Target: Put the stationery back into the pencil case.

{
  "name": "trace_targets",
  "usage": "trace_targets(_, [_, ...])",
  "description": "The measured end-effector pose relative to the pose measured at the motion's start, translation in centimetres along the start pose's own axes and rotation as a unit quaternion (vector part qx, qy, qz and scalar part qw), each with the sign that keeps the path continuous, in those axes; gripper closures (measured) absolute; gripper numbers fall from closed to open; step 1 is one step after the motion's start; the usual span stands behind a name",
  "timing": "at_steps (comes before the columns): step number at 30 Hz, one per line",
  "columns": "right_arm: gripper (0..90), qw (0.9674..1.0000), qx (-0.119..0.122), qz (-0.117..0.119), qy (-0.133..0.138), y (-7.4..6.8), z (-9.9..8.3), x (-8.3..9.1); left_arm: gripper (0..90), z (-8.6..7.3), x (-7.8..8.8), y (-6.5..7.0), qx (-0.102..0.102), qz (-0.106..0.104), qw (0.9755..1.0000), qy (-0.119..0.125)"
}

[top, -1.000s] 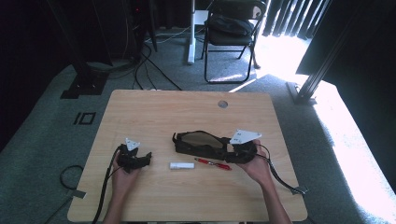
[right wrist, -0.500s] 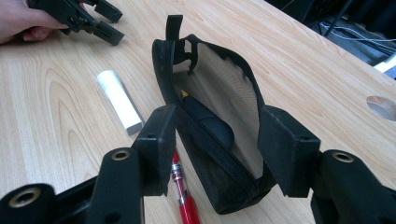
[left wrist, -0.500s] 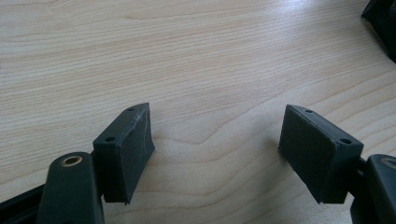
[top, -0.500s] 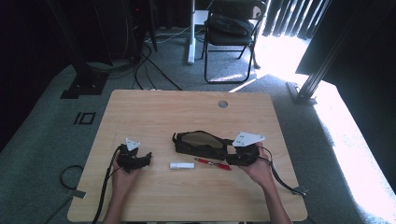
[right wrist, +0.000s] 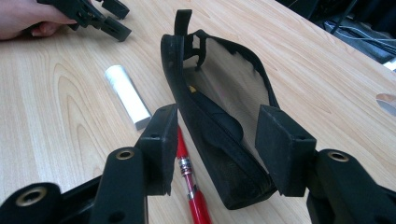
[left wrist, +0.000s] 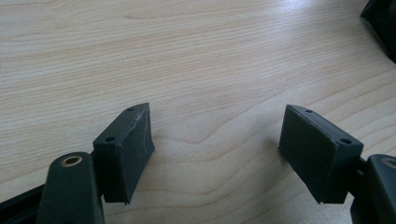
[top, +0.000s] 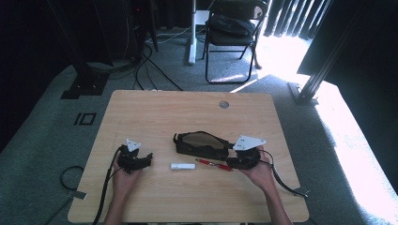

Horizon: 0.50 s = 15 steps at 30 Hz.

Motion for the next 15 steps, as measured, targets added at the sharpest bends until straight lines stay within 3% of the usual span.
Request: trace_targets(15, [51.1,1.0,0.001,0.005,-0.005,-0.61,-0.57,-0.15,26.0,0.0,0.0,0.0,0.0,0.0,1.0,0.0])
Point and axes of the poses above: each handheld gripper's, and its own axes: x roughly backward along the jaws, z roughly out of its top, y roughly to its right, the point moved 10 cm from there along -x, roughly forward along the jaws, and after that the axes turned 4 degrees about y, right-handed, at the moved point
